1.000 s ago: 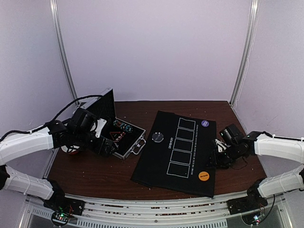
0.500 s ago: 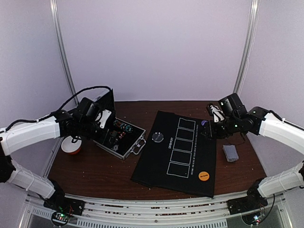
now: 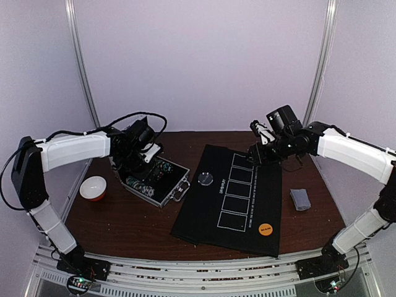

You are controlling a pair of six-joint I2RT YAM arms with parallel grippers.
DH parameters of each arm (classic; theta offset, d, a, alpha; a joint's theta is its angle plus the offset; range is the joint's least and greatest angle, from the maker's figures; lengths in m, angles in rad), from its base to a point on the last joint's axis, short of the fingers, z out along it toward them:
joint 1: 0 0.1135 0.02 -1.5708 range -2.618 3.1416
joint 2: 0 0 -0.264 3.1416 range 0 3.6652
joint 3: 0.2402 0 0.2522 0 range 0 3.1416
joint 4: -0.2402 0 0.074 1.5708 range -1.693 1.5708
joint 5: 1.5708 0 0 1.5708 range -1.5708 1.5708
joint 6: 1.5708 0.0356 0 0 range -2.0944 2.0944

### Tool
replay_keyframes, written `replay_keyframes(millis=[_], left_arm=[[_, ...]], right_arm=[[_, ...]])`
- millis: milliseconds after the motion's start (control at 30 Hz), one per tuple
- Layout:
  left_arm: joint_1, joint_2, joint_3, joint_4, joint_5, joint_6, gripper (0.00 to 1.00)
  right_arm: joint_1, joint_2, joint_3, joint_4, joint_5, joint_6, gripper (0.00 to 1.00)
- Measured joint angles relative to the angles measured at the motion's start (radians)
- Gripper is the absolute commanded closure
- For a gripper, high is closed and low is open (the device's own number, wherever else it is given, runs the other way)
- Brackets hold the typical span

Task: Distribute texas hold em gaming equipment
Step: Adjust the poker chips pile in the chip case.

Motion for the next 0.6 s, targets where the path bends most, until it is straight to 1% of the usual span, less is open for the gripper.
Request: replay_keyframes(millis=[167,267,367,500,600], left_arm=[[0.000,0.045,0.000,-0.077,-0.082,0.003,0.16],[0.000,0.073,-0.001,-0.080,-0.093,0.008,0.18],[0.000,0.096,-0.002,-0.075,-0.083,0.012,0.24],[0.000,0.123,-0.002,-0.061,-0.070,0.021,0.34],[0.000,0.147,-0.002,-0.057,-0.070,0.026,0.40]], right_arm=[[0.000,0.082,0.051,-0.006,-0.011,-0.031,0.53],[0.000,0.132,0.064,-0.014,-0.021,-0.041,0.53],[0.000,0.156,0.065,-0.029,-0.026,-0.051,0.53],[0.000,0.157,0.065,-0.034,-0.027,-0.055,0.53],[0.000,0.157,0.064,-0.033,-0.031,-0.055,0.53]])
